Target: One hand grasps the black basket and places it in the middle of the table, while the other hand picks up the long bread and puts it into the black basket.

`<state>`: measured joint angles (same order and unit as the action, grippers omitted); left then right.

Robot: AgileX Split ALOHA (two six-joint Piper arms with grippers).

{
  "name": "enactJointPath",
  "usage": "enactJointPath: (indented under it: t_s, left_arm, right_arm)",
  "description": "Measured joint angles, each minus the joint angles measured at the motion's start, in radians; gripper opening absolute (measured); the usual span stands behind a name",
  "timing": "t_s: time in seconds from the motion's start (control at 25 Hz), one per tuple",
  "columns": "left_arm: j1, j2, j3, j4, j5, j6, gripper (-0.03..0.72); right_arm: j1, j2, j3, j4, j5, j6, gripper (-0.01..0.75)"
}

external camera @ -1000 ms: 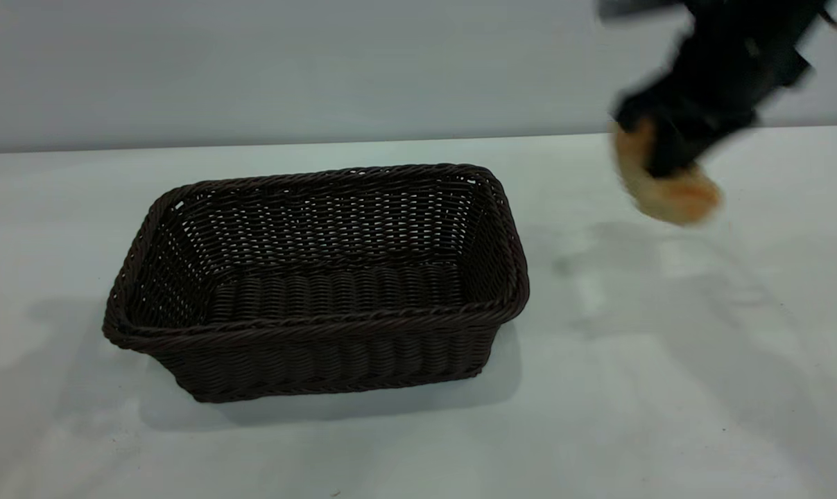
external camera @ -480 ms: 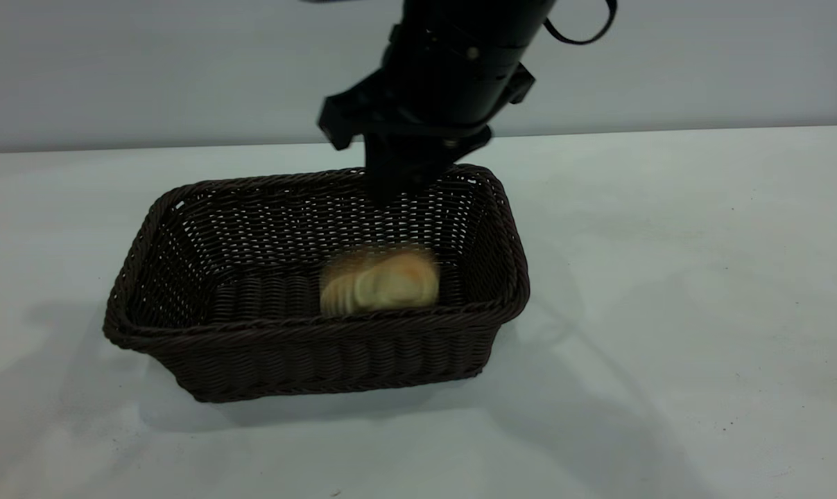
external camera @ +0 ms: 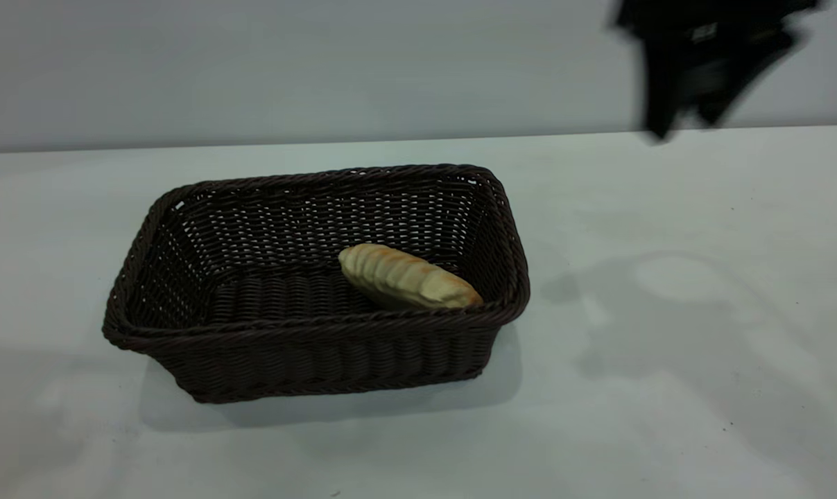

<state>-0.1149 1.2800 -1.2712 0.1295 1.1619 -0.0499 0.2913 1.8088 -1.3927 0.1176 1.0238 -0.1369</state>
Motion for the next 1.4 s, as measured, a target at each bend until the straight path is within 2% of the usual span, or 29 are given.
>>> enactJointPath:
  t_s: [0.16, 0.4, 0.68, 1.0, 1.16, 1.4]
  left_arm:
    - [0.0, -0.199, 0.097, 0.002, 0.0, 0.0, 0.567]
    - [0.0, -0.503, 0.287, -0.009, 0.0, -0.014, 0.567]
    - [0.0, -0.751, 0.528, -0.04, -0.001, -0.019, 0.567]
    - [0.0, -1.017, 0.75, -0.096, -0.044, -0.027, 0.567]
    - [0.0, -1.137, 0.764, -0.105, -0.059, -0.022, 0.567]
    - [0.0, -1.23, 0.765, -0.105, -0.009, -0.021, 0.567]
  right_arm:
    - [-0.047, -0.189, 0.14, -0.037, 0.048, 0.037, 0.41]
    - [-0.05, -0.587, 0.401, -0.049, 0.057, 0.066, 0.41]
    - [-0.05, -1.091, 0.632, -0.073, 0.082, 0.077, 0.41]
    - [-0.05, -1.501, 0.77, -0.102, 0.177, 0.117, 0.41]
    - [-0.05, -1.58, 0.823, -0.105, 0.2, 0.118, 0.41]
    - [-0.05, -1.611, 0.876, -0.105, 0.181, 0.118, 0.411]
